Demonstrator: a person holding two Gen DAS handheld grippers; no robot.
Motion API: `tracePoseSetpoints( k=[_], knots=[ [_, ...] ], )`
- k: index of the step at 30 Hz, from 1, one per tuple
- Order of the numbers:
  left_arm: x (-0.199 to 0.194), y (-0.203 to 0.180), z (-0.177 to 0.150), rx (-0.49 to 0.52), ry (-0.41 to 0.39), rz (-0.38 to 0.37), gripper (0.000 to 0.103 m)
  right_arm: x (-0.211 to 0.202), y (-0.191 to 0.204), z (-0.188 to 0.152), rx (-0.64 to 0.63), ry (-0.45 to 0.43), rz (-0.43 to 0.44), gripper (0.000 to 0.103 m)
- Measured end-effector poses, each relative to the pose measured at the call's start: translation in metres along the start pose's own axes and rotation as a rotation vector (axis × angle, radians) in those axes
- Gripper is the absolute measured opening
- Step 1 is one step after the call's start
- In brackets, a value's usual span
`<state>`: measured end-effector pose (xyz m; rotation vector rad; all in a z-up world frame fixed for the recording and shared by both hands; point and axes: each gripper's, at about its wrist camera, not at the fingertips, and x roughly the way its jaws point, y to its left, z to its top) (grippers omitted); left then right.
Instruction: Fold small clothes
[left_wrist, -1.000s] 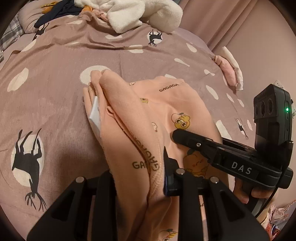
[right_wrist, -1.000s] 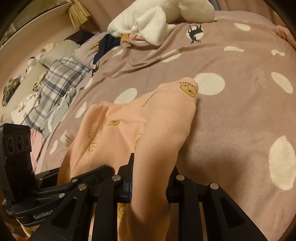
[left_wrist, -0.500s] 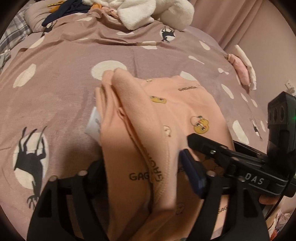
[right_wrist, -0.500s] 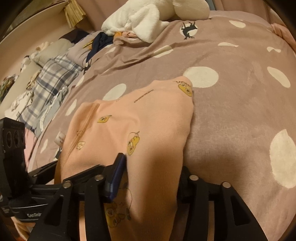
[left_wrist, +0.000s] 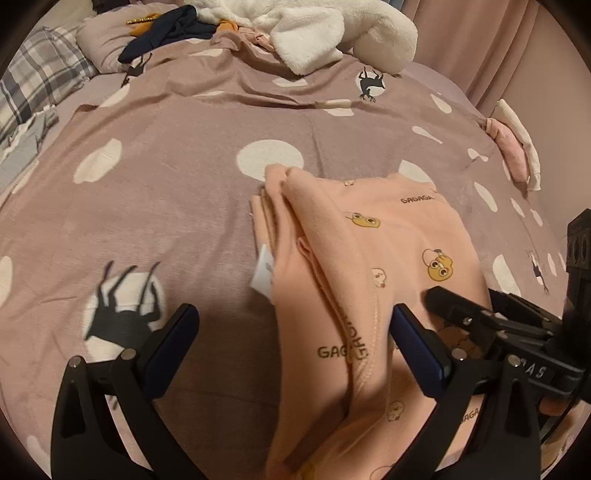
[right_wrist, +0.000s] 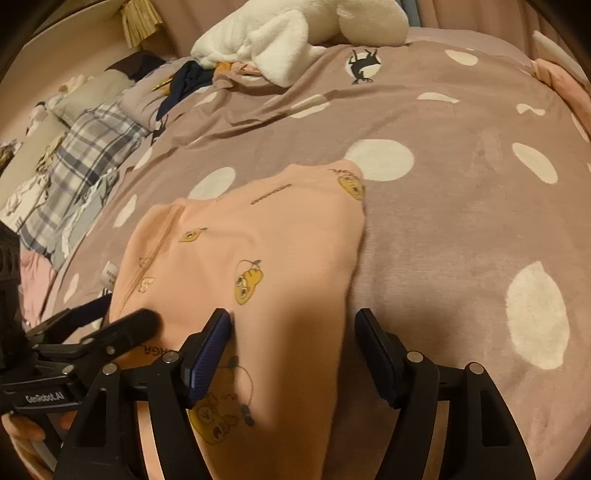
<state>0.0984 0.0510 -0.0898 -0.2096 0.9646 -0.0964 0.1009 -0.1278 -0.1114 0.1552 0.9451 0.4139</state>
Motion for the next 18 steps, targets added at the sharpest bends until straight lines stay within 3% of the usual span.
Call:
tracePoseSetpoints(
  k=[5, 11, 14, 16, 18],
  knots=[
    [-0.009, 0.000, 0.001, 0.010, -0.009, 0.037, 0.103, -0.011, -0.007, 0.000, 0.035, -0.012, -0.015, 0.072],
    [-0.022, -0.006, -0.002, 0.063, -0.001, 0.118, 0.103, -0.027, -0.006, -0.001, 0.061, -0.001, -0.115, 0.077],
    [-0.028, -0.009, -0.004, 0.063, 0.003, 0.098, 0.103, -0.037, -0.004, -0.001, 0.059, -0.002, -0.168, 0.087],
    [-0.030, -0.008, -0.005, 0.041, 0.019, 0.045, 0.103, -0.043, -0.003, -0.002, 0.056, -0.002, -0.187, 0.099],
    [-0.031, -0.008, -0.005, 0.018, 0.030, 0.019, 0.103, -0.049, -0.002, -0.003, 0.060, -0.009, -0.185, 0.102]
  ],
)
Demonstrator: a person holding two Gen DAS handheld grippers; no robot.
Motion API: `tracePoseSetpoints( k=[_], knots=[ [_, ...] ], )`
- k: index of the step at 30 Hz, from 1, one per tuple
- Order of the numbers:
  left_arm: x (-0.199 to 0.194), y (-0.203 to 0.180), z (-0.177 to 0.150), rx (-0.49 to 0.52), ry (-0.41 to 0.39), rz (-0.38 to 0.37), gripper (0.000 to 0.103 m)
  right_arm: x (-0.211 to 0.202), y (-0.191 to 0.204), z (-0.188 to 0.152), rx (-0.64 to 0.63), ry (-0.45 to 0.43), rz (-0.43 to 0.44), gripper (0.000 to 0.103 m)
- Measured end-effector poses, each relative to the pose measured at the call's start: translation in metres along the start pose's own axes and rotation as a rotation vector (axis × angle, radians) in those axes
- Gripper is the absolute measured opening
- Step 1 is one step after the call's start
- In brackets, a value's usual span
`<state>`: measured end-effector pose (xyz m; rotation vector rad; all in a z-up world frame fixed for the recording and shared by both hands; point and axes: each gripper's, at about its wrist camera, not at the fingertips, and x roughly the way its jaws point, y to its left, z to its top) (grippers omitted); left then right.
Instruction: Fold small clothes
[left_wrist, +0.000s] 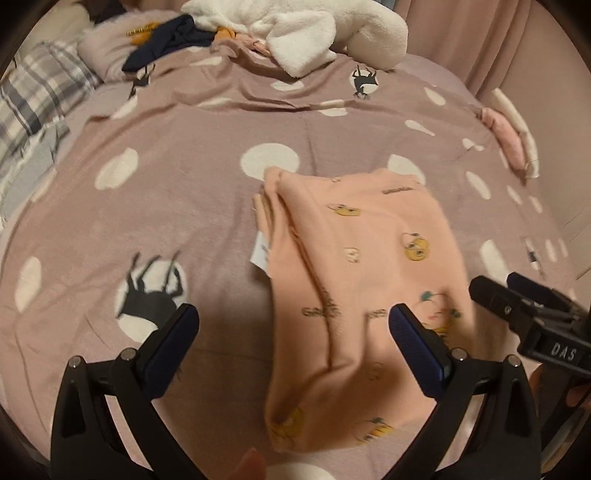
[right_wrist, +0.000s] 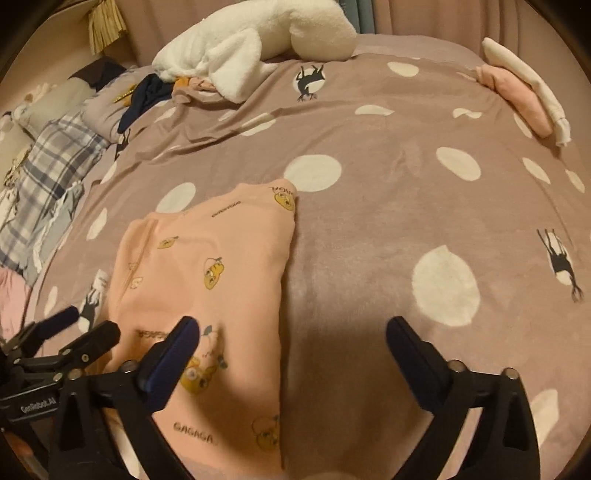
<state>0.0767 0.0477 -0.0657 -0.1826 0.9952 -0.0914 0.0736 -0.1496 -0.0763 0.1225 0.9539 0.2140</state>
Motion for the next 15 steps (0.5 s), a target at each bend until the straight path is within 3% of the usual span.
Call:
tracePoseSetpoints(
  k=[4, 9, 15],
  knots=[
    [-0.002, -0.006, -0.003, 0.000, 0.022, 0.016, 0.103, -0.007, -0.001, -0.002, 0.000, 0.007, 0.008, 0.102],
    [-0.011, -0.016, -0.008, -0.001, 0.033, -0.071, 0.103, -0.015, -0.010, -0.008, 0.049, 0.018, 0.016, 0.102],
    [-0.010, -0.025, -0.013, 0.037, 0.041, 0.010, 0.103, -0.018, -0.022, -0.024, 0.086, 0.019, -0.035, 0.102]
  ],
)
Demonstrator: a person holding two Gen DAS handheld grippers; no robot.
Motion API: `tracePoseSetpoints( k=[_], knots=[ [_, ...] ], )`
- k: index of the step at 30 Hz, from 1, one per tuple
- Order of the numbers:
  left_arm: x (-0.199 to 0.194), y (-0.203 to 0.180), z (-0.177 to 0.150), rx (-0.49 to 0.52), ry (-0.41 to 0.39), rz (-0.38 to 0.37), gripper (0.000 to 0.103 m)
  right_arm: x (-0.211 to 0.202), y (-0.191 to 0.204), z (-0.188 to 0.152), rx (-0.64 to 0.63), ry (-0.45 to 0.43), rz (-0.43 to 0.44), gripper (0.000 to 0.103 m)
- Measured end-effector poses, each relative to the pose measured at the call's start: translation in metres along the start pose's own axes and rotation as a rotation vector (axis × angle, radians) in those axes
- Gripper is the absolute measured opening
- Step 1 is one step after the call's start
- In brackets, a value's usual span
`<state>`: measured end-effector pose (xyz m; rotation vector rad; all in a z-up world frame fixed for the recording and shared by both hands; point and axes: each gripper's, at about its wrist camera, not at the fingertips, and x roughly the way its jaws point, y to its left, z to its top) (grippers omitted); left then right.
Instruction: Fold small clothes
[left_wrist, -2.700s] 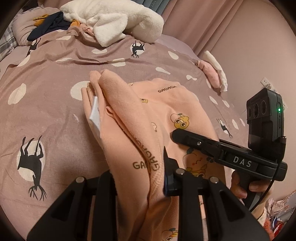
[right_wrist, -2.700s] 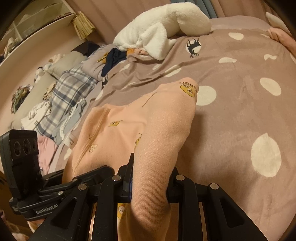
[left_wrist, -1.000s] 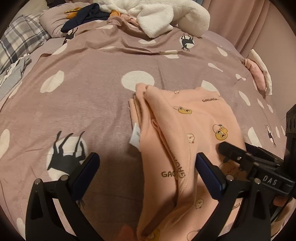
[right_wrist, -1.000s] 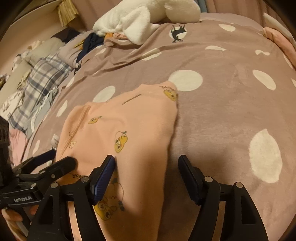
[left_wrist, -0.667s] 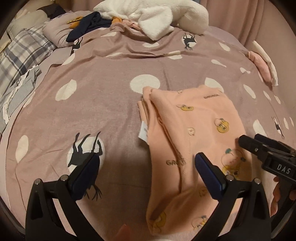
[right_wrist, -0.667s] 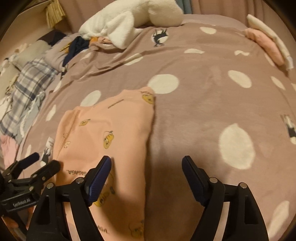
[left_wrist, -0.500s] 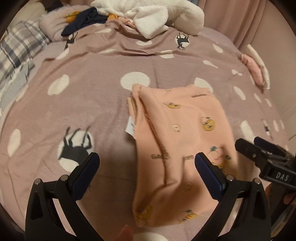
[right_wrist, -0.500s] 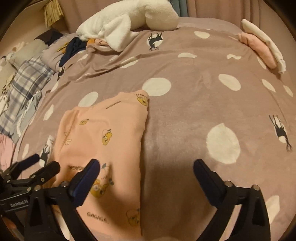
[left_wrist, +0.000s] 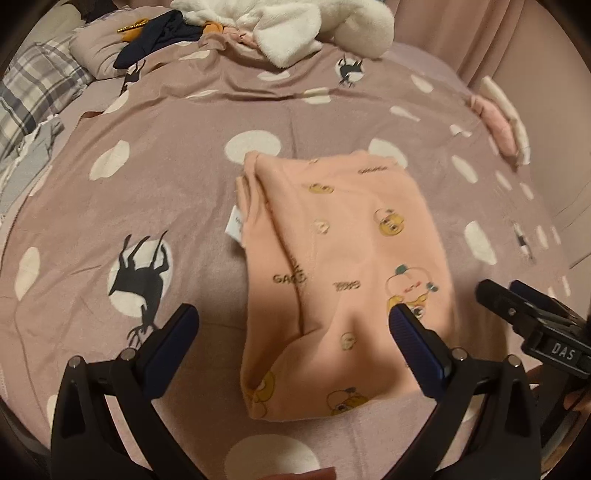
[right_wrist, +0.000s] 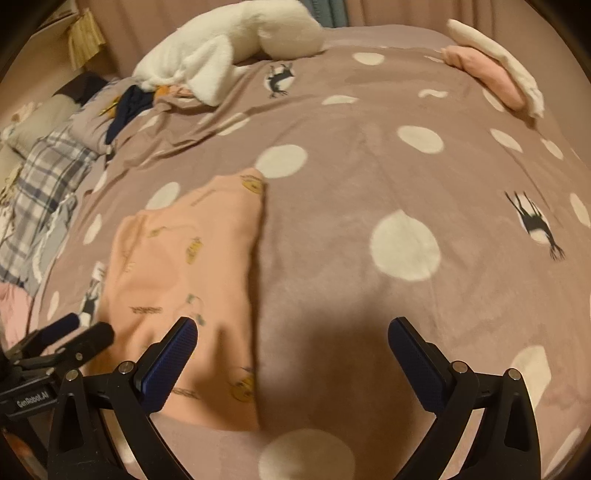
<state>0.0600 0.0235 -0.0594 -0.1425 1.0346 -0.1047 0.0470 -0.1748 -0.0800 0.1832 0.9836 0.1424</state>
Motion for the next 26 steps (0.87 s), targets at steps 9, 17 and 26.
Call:
tracePoseSetpoints(
  k=[9, 17, 26],
  knots=[
    [0.004, -0.004, -0.002, 0.024, 0.007, -0.001, 0.103, 0.008, -0.007, -0.006, 0.032, 0.031, 0.018, 0.102],
    [0.006, -0.009, -0.002, 0.028, -0.017, 0.002, 0.103, 0.015, -0.009, -0.008, 0.026, 0.051, 0.005, 0.102],
    [0.012, -0.010, 0.001, 0.039, -0.015, 0.051, 0.103, 0.021, -0.007, -0.006, 0.013, 0.053, -0.001, 0.102]
  ],
)
